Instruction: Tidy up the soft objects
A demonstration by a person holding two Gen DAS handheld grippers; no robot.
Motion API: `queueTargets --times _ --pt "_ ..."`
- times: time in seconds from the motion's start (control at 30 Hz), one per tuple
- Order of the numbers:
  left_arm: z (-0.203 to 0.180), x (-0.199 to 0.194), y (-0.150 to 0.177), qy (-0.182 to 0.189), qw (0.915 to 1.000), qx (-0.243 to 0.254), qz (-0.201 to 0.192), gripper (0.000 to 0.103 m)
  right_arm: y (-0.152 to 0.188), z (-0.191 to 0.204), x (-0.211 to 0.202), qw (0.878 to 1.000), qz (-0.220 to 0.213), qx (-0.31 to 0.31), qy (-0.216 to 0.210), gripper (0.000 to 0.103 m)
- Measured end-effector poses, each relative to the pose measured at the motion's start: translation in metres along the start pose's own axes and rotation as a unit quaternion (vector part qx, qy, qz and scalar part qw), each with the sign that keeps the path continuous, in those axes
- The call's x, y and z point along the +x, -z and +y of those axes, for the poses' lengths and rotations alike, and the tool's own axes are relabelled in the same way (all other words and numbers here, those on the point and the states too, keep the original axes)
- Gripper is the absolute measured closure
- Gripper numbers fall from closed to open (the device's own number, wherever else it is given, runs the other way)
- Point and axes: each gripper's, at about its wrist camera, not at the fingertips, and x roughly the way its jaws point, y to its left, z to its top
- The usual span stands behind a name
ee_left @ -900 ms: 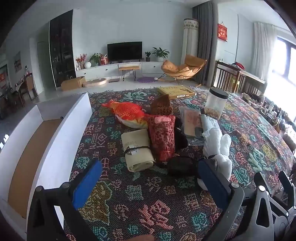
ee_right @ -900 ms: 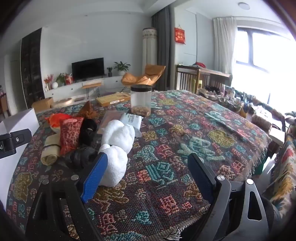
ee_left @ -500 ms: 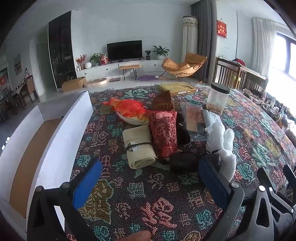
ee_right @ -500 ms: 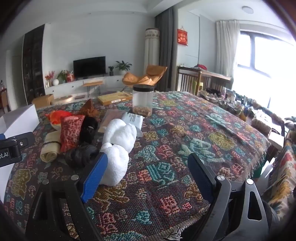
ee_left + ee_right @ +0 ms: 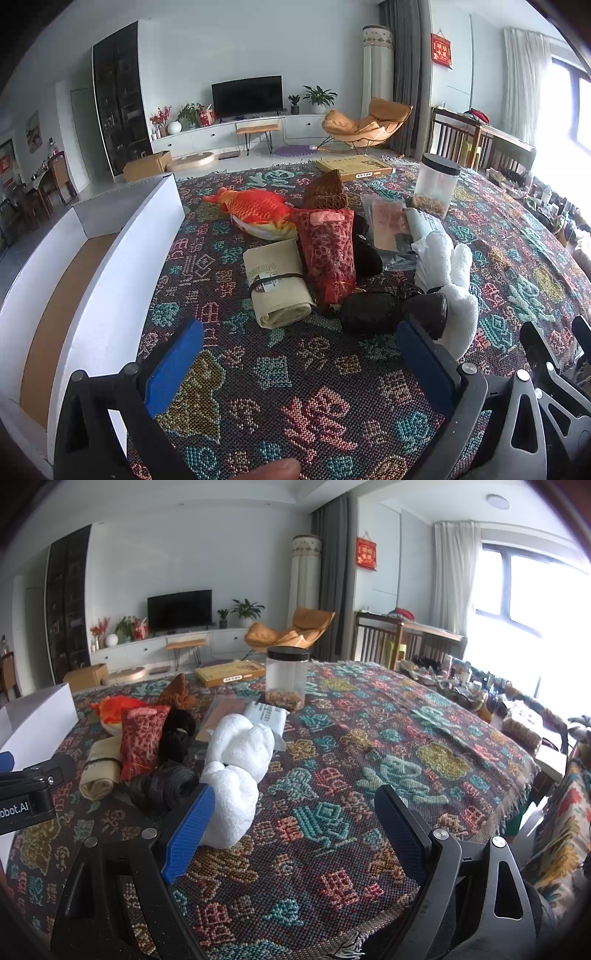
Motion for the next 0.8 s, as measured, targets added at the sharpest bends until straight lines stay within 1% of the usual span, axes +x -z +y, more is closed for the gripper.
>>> queueTargets --times 0.8 --pt "-0.001 0.014 0.013 -0.005 0.9999 0.006 0.015 0.000 0.000 0.002 0.001 1.000 0.001 -0.003 0.002 0.013"
